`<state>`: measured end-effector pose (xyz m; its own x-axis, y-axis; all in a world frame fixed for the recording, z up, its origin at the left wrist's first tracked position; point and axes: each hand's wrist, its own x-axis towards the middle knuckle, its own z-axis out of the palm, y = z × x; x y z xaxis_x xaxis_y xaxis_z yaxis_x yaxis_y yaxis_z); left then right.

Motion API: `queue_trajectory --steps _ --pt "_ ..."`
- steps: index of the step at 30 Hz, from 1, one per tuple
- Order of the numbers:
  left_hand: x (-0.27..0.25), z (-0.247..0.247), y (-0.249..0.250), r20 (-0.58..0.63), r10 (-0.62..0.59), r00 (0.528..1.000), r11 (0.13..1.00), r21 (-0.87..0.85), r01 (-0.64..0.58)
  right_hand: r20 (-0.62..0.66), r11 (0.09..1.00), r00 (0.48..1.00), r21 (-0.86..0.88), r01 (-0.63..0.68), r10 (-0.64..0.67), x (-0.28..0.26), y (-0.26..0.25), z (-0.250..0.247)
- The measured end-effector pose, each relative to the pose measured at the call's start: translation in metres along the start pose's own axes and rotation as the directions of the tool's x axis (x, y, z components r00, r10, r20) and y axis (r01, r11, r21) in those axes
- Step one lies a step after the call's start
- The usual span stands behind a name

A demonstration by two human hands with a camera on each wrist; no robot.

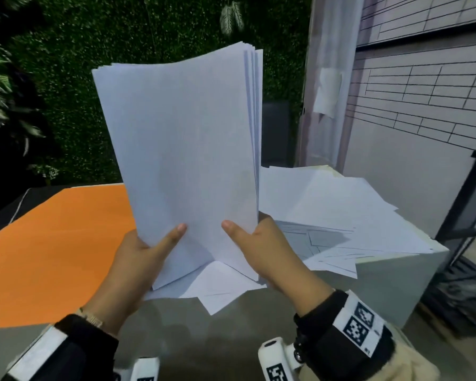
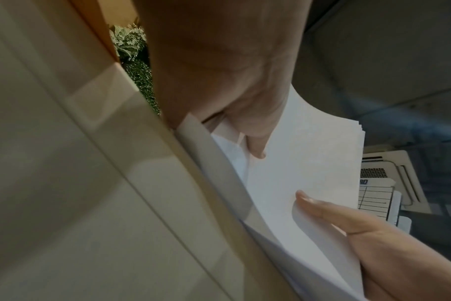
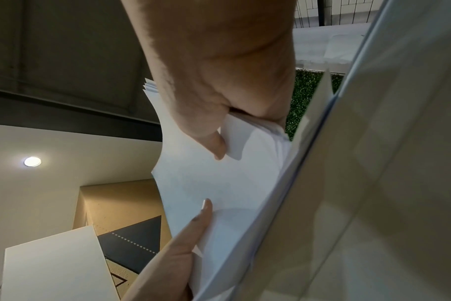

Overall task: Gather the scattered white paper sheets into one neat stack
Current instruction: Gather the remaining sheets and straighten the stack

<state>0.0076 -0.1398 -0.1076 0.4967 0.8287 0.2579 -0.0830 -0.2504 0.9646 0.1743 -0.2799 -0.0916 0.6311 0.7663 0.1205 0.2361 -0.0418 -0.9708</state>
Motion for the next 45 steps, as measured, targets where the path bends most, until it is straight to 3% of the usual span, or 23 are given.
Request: queue_trajectory --steps 3,7,10,12,14,15,17,18,22,26,29,32,34,35,38,40,42,45 --pt "0.001 -0.006 -0.001 -0.001 0.047 0.999 0.997 0.057 -0.047 0.03 0.999 1.0 -0.036 0.006 -0.005 0.0 -0.004 -0.006" --pt "-0.004 -0.029 -0.002 0.016 -0.011 1.0 1.0 -0.002 0.011 0.096 0.995 0.995 -0.102 0.015 -0.005 0.006 -0.009 -0.036" --pt "-0.005 -0.058 -0.014 -0.045 -0.08 0.996 0.996 -0.035 0.078 0.051 0.987 0.993 -0.131 -0.096 0.104 0.022 -0.009 -0.089" --pt "-0.005 -0.07 -0.019 -0.083 -0.083 0.993 0.996 -0.02 0.082 -0.047 0.961 0.983 -0.209 -0.181 0.175 0.037 -0.005 -0.127" --pt "-0.004 -0.075 -0.017 -0.102 -0.042 0.994 0.999 -0.017 0.041 -0.168 0.878 0.956 -0.383 -0.287 0.239 0.053 0.003 -0.157" --pt "-0.004 -0.074 -0.014 -0.108 -0.032 0.994 0.999 -0.024 0.03 -0.209 0.794 0.943 -0.509 -0.332 0.26 0.059 0.007 -0.167" --pt "-0.003 -0.072 -0.01 -0.08 -0.003 0.997 0.999 -0.038 0.0 -0.191 0.599 0.94 -0.729 -0.329 0.284 0.064 0.014 -0.176" --pt "-0.002 -0.071 -0.01 -0.053 0.012 0.999 1.0 -0.026 -0.014 -0.138 0.547 0.944 -0.786 -0.288 0.299 0.064 0.015 -0.174" --pt "0.007 -0.069 -0.008 -0.004 0.024 1.0 1.0 -0.017 -0.024 0.042 0.496 0.968 -0.863 -0.089 0.248 0.064 0.014 -0.151" --pt "0.009 -0.064 -0.011 -0.045 -0.02 0.999 0.999 -0.026 0.019 -0.059 0.376 0.935 -0.905 -0.198 0.349 0.081 0.024 -0.137" --pt "0.006 -0.062 -0.015 -0.068 -0.062 0.996 0.998 -0.023 0.06 -0.132 0.332 0.928 -0.909 -0.254 0.349 0.088 0.03 -0.142" --pt "0.005 -0.064 -0.016 -0.048 -0.065 0.997 0.998 -0.026 0.064 -0.156 0.281 0.949 -0.931 -0.233 0.273 0.093 0.027 -0.146" --pt "0.005 -0.066 -0.017 -0.042 -0.024 0.999 0.999 0.043 0.026 -0.159 0.218 0.975 -0.957 -0.19 0.154 0.092 0.025 -0.151" --pt "0.005 -0.067 -0.018 -0.029 0.0 1.0 0.997 0.078 0.003 -0.158 0.213 0.98 -0.96 -0.181 0.12 0.093 0.026 -0.156" --pt "0.009 -0.071 -0.02 0.046 0.021 0.999 0.996 0.084 -0.024 -0.16 0.213 0.96 -0.954 -0.21 0.229 0.09 0.026 -0.163" --pt "0.01 -0.071 -0.018 0.1 -0.005 0.995 0.999 0.046 0.001 -0.187 0.158 0.965 -0.963 -0.217 0.182 0.09 0.025 -0.165" --pt "0.011 -0.07 -0.012 0.107 -0.064 0.992 0.998 0.02 0.062 -0.203 0.174 0.97 -0.959 -0.225 0.136 0.089 0.024 -0.164" --pt "0.012 -0.07 -0.006 0.108 -0.148 0.983 0.987 -0.042 0.153 -0.213 0.407 0.944 -0.862 -0.302 0.25 0.095 0.028 -0.169"
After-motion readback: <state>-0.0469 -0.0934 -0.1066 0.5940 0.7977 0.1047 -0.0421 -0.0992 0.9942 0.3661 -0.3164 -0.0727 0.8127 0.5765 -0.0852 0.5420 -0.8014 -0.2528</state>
